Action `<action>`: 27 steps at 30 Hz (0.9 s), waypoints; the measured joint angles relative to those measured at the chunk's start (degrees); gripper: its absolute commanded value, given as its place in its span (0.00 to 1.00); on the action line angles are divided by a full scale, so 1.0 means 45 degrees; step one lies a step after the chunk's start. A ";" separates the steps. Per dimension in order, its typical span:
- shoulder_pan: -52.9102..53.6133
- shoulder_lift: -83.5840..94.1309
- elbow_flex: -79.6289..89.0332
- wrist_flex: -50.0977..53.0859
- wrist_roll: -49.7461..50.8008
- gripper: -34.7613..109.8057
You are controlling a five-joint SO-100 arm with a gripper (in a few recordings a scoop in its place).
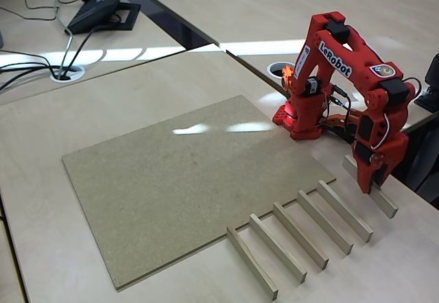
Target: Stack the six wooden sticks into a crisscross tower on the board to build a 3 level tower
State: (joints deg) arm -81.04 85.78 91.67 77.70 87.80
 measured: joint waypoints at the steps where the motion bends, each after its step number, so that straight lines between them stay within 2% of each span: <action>1: 0.0254 0.0156 -0.0527 0.0586 -0.0098 0.24; 7: 0.2656 0.1895 -0.0527 0.1191 -0.2070 0.24; 18: 0.9258 0.2031 0.0781 -0.0527 -1.0254 0.24; 27: 1.3477 0.0020 0.0059 -0.1113 -1.4922 0.24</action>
State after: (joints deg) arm -20.39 85.87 91.93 72.69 20.65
